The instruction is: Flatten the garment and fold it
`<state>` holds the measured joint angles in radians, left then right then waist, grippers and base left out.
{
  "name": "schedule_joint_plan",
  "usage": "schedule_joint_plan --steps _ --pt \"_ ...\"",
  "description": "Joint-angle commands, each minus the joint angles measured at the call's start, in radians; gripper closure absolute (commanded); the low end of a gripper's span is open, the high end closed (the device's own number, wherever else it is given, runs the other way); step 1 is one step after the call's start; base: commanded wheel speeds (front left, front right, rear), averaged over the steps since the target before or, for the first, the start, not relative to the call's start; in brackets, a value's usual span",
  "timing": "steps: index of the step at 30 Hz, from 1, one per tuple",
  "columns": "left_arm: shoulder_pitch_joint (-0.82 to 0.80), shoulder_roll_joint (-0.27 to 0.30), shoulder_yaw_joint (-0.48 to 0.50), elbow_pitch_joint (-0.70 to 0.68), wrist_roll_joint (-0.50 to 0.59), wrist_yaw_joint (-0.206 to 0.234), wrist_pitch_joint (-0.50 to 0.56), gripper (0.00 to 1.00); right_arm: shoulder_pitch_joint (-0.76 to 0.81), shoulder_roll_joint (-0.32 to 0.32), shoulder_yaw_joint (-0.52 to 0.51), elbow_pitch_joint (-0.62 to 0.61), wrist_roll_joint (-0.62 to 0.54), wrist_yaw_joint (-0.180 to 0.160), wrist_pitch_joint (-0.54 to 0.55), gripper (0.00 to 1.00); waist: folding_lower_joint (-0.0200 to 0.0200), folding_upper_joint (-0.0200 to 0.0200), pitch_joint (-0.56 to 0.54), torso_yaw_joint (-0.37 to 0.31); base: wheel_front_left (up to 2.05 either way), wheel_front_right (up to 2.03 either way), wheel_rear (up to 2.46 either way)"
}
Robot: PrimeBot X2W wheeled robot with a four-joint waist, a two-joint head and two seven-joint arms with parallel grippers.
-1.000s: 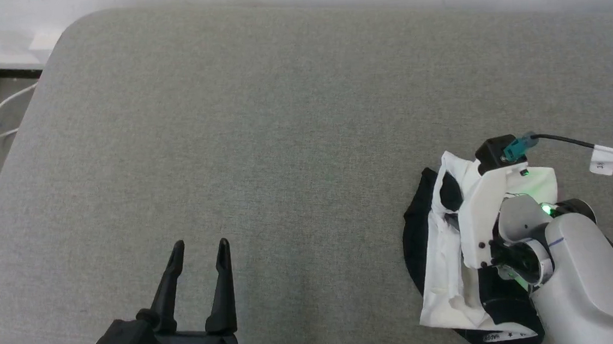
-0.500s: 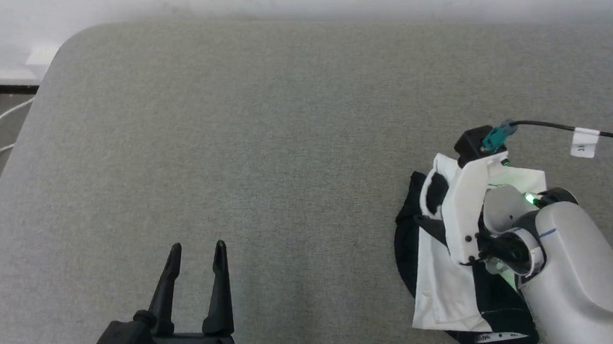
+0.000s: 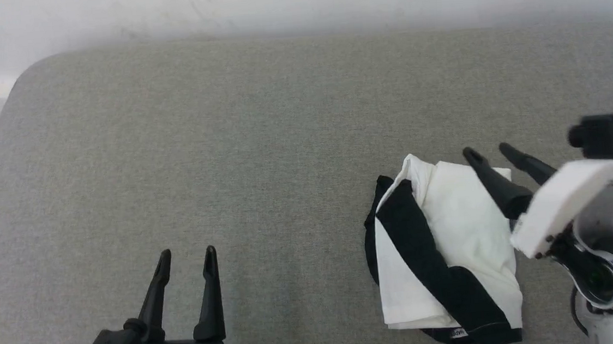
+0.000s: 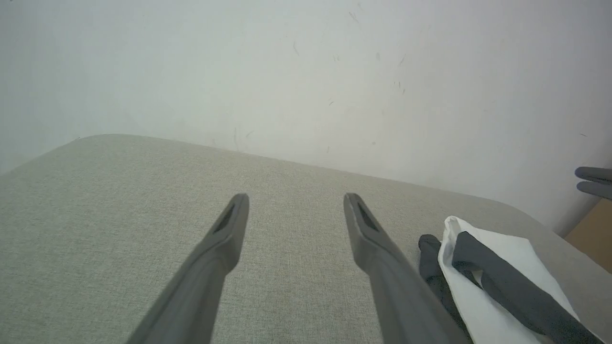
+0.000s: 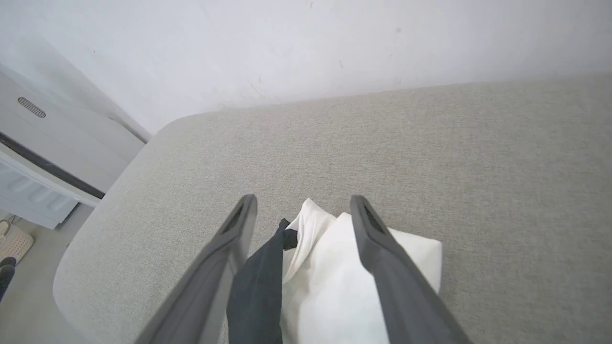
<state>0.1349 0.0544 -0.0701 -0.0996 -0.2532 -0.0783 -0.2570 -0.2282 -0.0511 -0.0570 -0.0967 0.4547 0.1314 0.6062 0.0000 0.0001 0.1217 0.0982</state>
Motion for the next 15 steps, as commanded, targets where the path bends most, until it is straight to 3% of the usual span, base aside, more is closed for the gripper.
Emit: schedule_joint_plan --steps 1,7,15 --pt "0.008 -0.004 0.004 -0.005 0.006 -0.003 -0.005 0.0 0.024 0.001 -0.014 -0.009 0.021 -0.001 -0.017 0.0 0.0 -0.0001 0.003 -0.011 0.0 0.0 0.0" --pt "0.012 -0.003 0.011 -0.011 0.012 -0.008 -0.005 0.0 0.131 0.001 -0.08 -0.039 0.035 -0.001 -0.063 0.0 0.0 -0.0001 0.016 -0.035 0.0 0.0 0.0" --pt "-0.005 0.003 0.006 -0.018 0.021 -0.018 -0.005 0.0 0.191 0.001 -0.12 0.017 -0.017 -0.001 -0.058 0.0 0.0 -0.0001 0.055 -0.03 0.0 0.0 0.0"
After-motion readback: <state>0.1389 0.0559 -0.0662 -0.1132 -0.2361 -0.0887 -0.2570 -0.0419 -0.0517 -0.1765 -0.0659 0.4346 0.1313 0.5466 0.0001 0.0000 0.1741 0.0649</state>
